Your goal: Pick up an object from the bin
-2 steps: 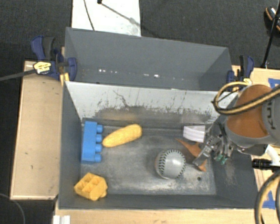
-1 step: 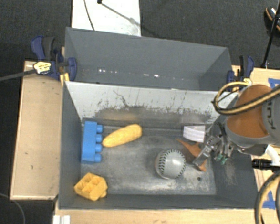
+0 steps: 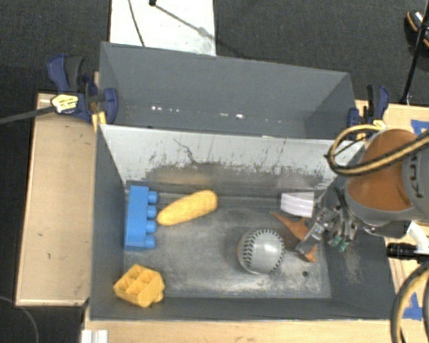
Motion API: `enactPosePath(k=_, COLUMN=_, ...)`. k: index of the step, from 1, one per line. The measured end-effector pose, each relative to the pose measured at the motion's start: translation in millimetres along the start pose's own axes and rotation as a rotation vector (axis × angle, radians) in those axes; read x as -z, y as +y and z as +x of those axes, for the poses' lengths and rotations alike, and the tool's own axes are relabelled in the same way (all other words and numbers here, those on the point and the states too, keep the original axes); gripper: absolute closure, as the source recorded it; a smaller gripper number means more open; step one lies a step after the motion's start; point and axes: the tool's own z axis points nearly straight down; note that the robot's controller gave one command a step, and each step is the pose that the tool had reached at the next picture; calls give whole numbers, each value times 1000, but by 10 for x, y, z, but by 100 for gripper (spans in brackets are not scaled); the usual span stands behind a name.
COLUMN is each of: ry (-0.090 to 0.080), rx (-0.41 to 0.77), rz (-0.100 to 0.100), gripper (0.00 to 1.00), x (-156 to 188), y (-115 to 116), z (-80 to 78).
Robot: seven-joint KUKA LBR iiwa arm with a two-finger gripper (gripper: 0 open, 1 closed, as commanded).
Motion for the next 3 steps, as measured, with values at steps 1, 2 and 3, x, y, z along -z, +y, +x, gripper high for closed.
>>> enactPosePath(k=1, ry=4, rx=0, rz=2, gripper=100, x=78, y=-8, z=14)
enactPosePath(k=2, ry=4, rx=2, rz=1, gripper=100, x=272, y=-7, z=14)
enactPosePath(k=3, ry=-3, rx=3, rz=-2, gripper=100, x=392, y=1, z=-3)
